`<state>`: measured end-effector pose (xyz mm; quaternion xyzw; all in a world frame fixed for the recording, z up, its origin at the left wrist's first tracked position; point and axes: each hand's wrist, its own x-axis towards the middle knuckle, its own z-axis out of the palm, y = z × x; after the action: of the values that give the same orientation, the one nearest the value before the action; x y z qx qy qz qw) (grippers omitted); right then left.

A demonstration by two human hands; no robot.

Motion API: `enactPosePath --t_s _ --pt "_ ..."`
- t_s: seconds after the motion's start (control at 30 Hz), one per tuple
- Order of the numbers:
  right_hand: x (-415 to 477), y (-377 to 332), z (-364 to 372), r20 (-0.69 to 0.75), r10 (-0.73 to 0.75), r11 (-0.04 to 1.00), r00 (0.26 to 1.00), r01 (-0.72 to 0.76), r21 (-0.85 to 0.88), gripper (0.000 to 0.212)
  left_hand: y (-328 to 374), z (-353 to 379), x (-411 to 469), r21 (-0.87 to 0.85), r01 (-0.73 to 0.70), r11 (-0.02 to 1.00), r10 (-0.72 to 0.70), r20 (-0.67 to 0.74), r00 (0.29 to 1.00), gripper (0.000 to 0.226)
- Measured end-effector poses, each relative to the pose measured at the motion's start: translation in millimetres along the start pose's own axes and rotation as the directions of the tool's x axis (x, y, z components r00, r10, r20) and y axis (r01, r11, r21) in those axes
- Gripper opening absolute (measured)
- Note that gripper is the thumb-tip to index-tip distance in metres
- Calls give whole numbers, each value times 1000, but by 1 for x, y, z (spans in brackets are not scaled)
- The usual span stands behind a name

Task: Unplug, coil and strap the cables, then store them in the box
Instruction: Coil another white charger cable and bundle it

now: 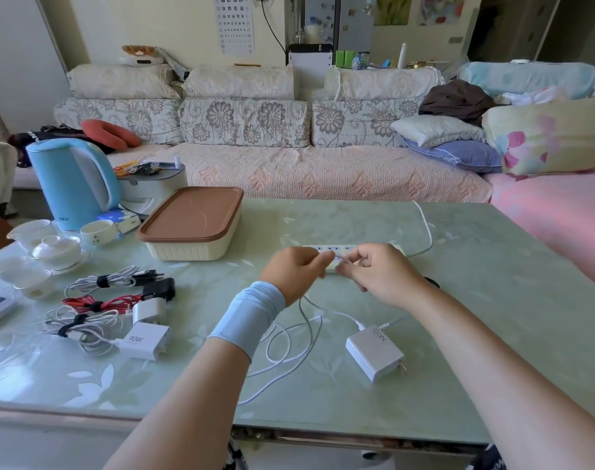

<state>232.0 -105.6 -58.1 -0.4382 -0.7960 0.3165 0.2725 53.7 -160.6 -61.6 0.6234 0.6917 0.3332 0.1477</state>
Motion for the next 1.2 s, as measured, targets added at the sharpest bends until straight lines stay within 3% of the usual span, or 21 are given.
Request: enactPosePath --t_s 0.07,0.17,0.27,0.4,0.5,0.6,0.7,0.83,0.97,1.03,1.13,1.2 --pt "0 8 -7 31 97 985 995 -92 -146 18 -9 -9 5 140 30 990 -10 -139 990 50" --pt "0 13 -8 160 166 986 973 -160 -51 19 -17 -12 4 311 139 940 -51 -274 961 57" --pt "1 14 -5 209 158 987 965 -151 -48 20 -19 -16 2 279 217 935 -88 -413 907 59" --pt "-3 16 0 227 159 970 961 -195 146 19 -28 -18 4 195 302 933 -203 -407 890 57" --pt "-2 18 7 223 180 960 958 -221 172 19 -31 -15 5 80 342 936 -284 -399 872 55" --pt "5 25 15 75 137 975 988 -148 166 22 -33 -15 7 2 347 938 -327 -324 888 52" --pt "10 23 16 -52 38 997 998 -35 63 23 -34 -10 7 105 383 918 -371 -114 921 56" --pt "9 25 21 187 187 970 964 -152 -190 28 -43 -4 6 301 380 875 -434 136 891 60" --pt "-1 26 30 259 299 869 918 -151 -470 36 -44 0 6 386 356 851 -471 264 841 26" --pt "-4 21 31 273 334 839 902 -153 -522 24 -41 0 3 413 355 839 -483 264 835 19" --pt "-7 18 33 278 367 780 888 -131 -612 29 -37 -1 2 376 354 856 -467 270 842 22" --pt "-4 21 33 277 366 790 888 -139 -597 27 -36 -7 4 200 391 898 -433 247 867 26"
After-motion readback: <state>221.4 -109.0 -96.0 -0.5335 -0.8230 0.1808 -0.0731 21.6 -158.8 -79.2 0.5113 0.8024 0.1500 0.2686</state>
